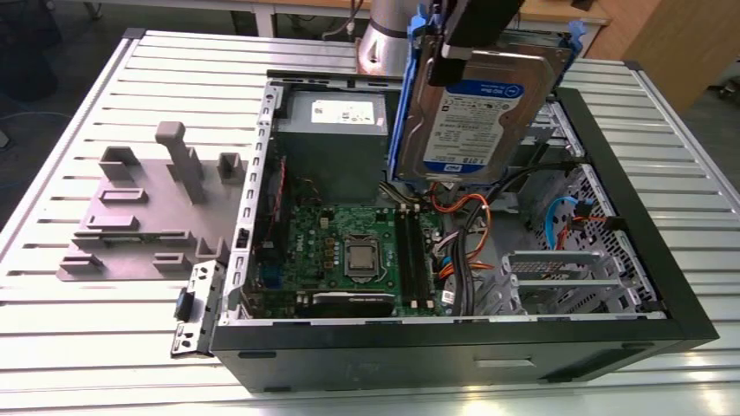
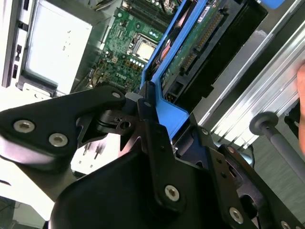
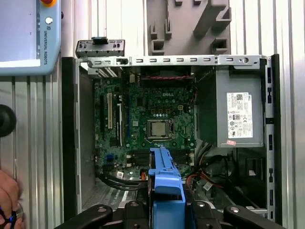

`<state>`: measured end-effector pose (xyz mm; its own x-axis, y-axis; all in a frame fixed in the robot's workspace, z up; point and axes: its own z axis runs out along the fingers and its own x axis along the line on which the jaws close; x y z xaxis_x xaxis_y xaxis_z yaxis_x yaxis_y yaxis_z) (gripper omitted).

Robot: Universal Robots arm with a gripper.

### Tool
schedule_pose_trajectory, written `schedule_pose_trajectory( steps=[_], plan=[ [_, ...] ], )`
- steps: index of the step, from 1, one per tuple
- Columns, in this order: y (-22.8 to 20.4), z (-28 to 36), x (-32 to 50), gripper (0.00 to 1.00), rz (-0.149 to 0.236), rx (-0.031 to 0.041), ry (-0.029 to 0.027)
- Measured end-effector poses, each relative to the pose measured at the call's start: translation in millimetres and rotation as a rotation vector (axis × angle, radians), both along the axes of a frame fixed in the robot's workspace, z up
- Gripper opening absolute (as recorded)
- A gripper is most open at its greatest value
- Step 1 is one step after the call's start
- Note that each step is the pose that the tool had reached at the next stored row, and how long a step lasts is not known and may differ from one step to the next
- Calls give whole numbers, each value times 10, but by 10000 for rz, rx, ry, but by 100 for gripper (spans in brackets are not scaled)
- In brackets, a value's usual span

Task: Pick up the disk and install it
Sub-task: 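Insert the disk into the insertion slot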

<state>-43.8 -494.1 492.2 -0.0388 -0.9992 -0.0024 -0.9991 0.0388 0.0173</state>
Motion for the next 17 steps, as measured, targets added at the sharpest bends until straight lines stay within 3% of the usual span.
schedule_pose_trajectory(
  steps=[3, 7, 17],
  plan=[
    [-1, -7, 75, 36, -1, 0, 17],
    [-8, -10, 111, 36, 0, -3, 26],
    [-111, -22, 111, 36, 217, -1, 25]
  ],
)
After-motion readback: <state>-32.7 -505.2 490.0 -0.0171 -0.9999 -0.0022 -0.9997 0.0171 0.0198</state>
